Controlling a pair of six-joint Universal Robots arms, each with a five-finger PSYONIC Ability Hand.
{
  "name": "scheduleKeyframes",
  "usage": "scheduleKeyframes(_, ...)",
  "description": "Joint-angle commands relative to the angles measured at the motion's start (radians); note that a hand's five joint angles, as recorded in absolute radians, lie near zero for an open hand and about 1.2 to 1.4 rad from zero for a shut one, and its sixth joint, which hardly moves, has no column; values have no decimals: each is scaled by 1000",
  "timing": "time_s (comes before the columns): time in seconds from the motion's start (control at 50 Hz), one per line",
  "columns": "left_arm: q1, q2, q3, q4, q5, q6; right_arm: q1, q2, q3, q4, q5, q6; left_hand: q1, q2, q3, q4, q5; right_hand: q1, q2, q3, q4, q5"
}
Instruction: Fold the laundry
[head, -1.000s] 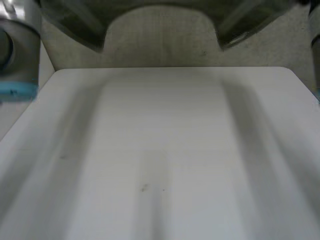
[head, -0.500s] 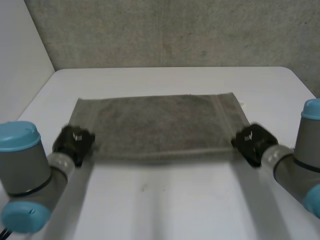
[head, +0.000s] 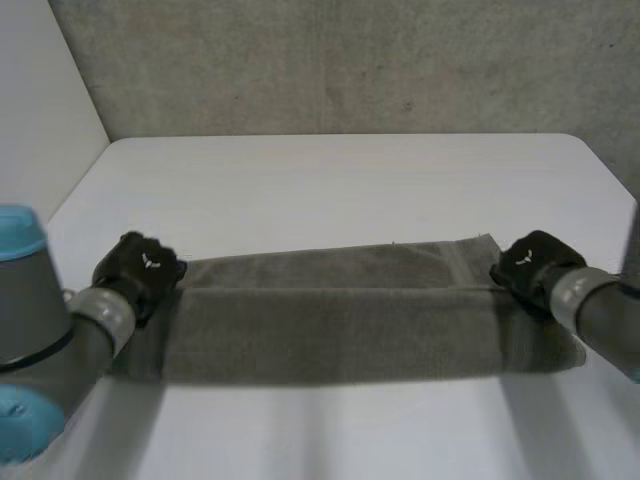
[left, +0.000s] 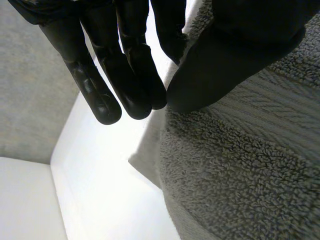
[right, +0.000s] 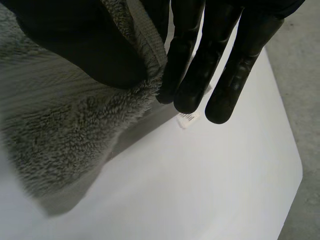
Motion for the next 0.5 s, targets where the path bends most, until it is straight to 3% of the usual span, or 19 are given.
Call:
scheduleKeyframes(0.02, -8, -265, 195, 139, -55, -9, 43, 179, -115, -211, 33, 88, 187, 178, 180, 179, 179, 437, 215, 207, 202, 194)
scheduleKeyframes(0.16, -8, -360, 281, 256, -101, 2, 59, 324, -200, -436, 41, 68, 187, 178, 180, 179, 179, 437, 215, 207, 202, 194)
scheduleKeyframes(0.34, -9, -431, 335, 311, -95, 1, 96, 432, -292, -501, 35, 25, 187, 178, 180, 179, 179, 437, 215, 207, 202, 194)
scheduleKeyframes(0.36, -9, -431, 335, 312, -95, 1, 104, 453, -310, -504, 42, 19, 187, 178, 180, 179, 179, 337, 114, 106, 101, 94)
scheduleKeyframes(0.38, -9, -437, 336, 312, -92, 1, 112, 467, -327, -505, 56, 16, -234, -243, -241, -242, -242, -257, -480, -488, -493, -500)
scheduleKeyframes(0.4, -11, -440, 338, 312, -92, 2, 112, 467, -327, -505, 56, 16, -788, -796, -794, -796, -796, -263, -486, -494, -499, -506)
scheduleKeyframes(0.42, -11, -440, 338, 312, -92, 2, 119, 470, -333, -505, 79, 17, -794, -802, -800, -801, -801, -784, -1007, -1015, -1020, -1027)
scheduleKeyframes(0.44, -11, -439, 341, 312, -92, 1, 119, 470, -333, -505, 79, 17, -1035, -1043, -1041, -1043, -1043, -784, -1007, -1015, -1020, -1027)
scheduleKeyframes(0.5, -12, -410, 344, 312, -98, -12, 124, 446, -341, -505, 139, 25, -1035, -1043, -1041, -1043, -1043, -784, -1007, -1015, -1020, -1027)
